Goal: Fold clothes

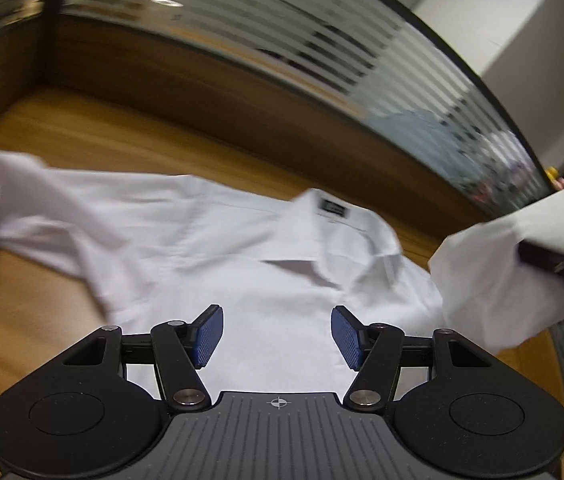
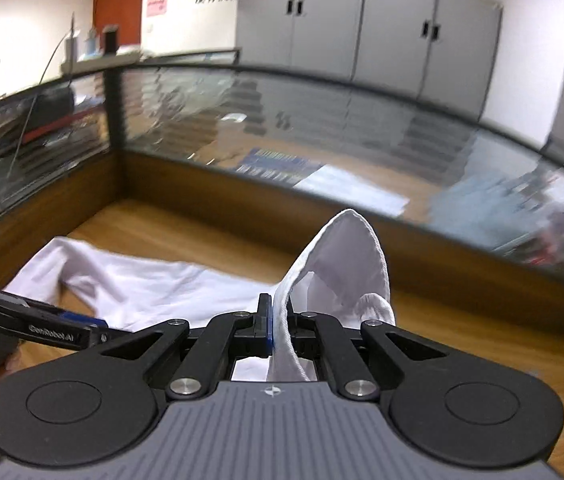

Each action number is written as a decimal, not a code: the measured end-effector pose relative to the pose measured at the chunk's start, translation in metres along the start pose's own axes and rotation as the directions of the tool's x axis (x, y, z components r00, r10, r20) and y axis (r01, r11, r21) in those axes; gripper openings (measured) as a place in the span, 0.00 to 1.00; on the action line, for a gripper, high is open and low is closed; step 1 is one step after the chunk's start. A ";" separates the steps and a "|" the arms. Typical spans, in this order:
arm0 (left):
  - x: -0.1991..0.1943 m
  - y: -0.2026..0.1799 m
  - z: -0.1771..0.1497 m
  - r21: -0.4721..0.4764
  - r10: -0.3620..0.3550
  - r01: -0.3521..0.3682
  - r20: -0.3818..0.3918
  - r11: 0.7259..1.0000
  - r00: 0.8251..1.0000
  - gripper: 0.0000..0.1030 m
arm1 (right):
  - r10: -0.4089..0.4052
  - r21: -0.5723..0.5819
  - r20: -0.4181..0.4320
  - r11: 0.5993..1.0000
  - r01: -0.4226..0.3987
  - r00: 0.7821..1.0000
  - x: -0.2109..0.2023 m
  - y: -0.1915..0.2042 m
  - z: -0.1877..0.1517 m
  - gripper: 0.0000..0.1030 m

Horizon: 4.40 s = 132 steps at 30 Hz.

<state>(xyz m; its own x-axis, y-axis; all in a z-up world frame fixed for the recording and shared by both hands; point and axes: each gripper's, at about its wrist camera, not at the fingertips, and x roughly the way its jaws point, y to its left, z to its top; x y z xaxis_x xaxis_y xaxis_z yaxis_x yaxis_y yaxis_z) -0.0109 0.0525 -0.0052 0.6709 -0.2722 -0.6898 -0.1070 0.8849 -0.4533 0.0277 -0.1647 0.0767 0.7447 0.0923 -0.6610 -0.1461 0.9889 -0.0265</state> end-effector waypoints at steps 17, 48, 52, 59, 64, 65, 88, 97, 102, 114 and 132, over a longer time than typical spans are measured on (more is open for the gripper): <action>0.014 0.037 -0.029 -0.079 0.066 -0.074 -0.091 0.994 0.994 0.61 | 0.337 0.037 -0.111 0.941 -0.335 0.935 0.023 0.057 -0.016 0.99; 0.047 0.005 -0.025 0.019 0.025 -0.023 -0.120 1.000 0.992 0.08 | -0.106 0.290 -0.382 0.930 0.228 0.918 0.032 -0.073 -0.206 0.99; 0.041 0.016 -0.002 0.032 0.052 -0.049 -0.120 0.998 0.991 0.08 | -0.160 0.282 -0.332 0.923 0.260 0.930 0.027 -0.082 -0.202 0.99; 0.048 0.010 0.007 0.074 0.085 -0.075 -0.130 0.994 0.988 0.08 | -0.352 0.132 -0.312 0.904 0.407 0.883 0.050 -0.106 -0.200 0.99; 0.058 0.004 0.001 0.160 0.199 -0.171 -0.180 0.972 0.963 0.26 | -0.365 0.090 -0.335 0.905 0.415 0.869 0.067 -0.128 -0.207 0.70; 0.055 -0.001 0.000 0.196 0.216 -0.184 -0.159 0.963 0.963 0.34 | -0.354 0.092 -0.335 0.910 0.404 0.873 0.067 -0.131 -0.209 0.64; 0.222 -0.228 0.021 0.544 -0.118 0.252 -0.270 0.800 0.956 0.49 | -0.323 -0.188 -0.240 0.941 0.282 0.916 0.072 -0.122 -0.214 0.25; 0.290 -0.275 0.012 0.551 -0.108 0.276 -0.318 0.787 0.942 0.46 | -0.332 -0.255 -0.215 0.927 0.275 0.918 0.078 -0.113 -0.224 0.25; 0.319 -0.296 0.006 0.560 -0.098 0.292 -0.351 0.775 0.931 0.30 | -0.366 -0.318 -0.199 0.902 0.293 0.909 0.084 -0.108 -0.226 0.25; 0.351 -0.311 -0.010 0.644 0.008 0.220 -0.332 0.733 0.943 0.15 | -0.383 -0.230 -0.141 0.910 0.346 0.913 0.077 -0.112 -0.225 0.10; 0.356 -0.316 0.012 0.646 -0.061 0.304 -0.371 0.700 0.927 0.26 | -0.263 0.553 -0.231 0.757 0.349 0.937 0.028 -0.175 -0.257 0.05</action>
<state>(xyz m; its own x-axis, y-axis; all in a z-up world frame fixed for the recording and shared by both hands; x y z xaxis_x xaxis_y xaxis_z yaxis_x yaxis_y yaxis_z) 0.2706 -0.3195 -0.1000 0.3565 -0.4465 -0.8207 0.6032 0.7808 -0.1628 -0.0939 -0.3649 -0.1298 0.5851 -0.2005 -0.7858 0.5092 0.8449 0.1637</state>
